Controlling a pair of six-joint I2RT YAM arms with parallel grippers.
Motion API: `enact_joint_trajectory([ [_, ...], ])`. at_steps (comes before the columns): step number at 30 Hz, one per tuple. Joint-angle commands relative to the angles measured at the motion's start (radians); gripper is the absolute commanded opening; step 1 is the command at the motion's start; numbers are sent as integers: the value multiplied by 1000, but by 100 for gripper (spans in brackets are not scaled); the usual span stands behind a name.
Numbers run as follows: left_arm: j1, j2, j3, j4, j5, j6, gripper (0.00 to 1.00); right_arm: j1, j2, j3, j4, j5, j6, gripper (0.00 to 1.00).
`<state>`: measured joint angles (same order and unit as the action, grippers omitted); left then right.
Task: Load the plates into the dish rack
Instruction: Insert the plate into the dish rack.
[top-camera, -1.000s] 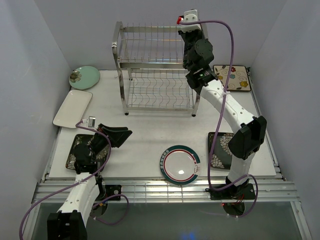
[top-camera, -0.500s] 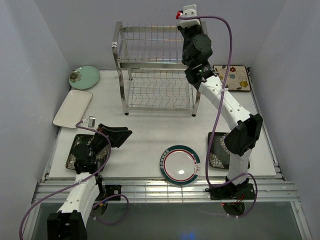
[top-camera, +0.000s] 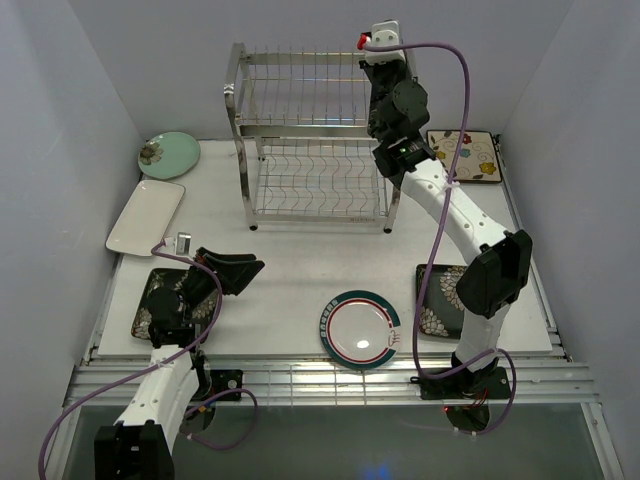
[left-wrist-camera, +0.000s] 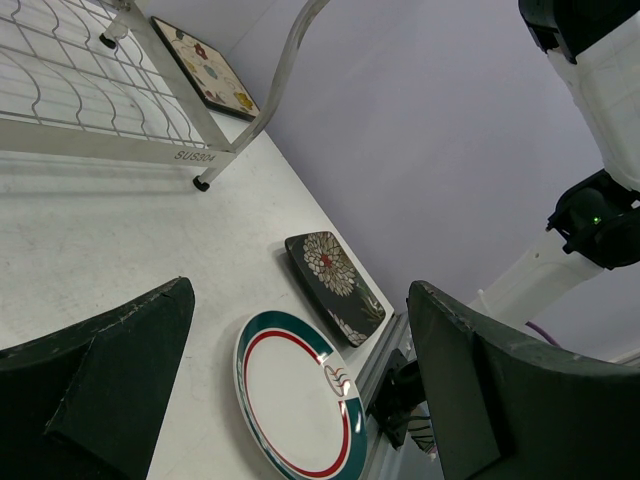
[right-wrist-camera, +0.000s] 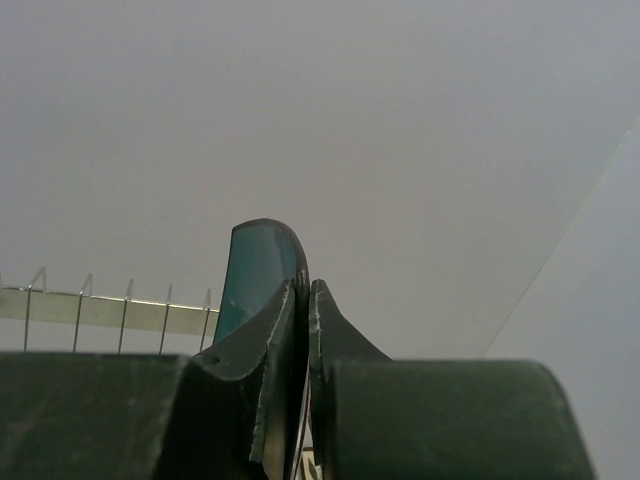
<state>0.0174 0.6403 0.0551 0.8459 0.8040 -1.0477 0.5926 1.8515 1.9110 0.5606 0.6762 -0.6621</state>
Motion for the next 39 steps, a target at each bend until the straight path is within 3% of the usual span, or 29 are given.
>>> enact_joint_trajectory([
  [1, -2, -4, -17, 7, -11, 6, 98, -11, -66, -18, 105, -7, -19, 11],
  [8, -2, -2, -18, 5, -12, 9, 98, -11, -81, -44, 119, -4, -14, 27],
  [11, -2, -1, -17, 7, -11, 9, 98, -11, -81, -29, 99, -6, -5, 39],
  [28, -4, -5, -17, 7, -12, 9, 98, -11, -149, 11, 6, 16, 85, 54],
  [35, -2, -4, -17, 5, -12, 6, 98, -11, -231, 62, -203, 69, 251, 69],
  [39, -2, -1, -17, 5, -15, 8, 98, -11, -389, -129, -255, 95, 431, 79],
])
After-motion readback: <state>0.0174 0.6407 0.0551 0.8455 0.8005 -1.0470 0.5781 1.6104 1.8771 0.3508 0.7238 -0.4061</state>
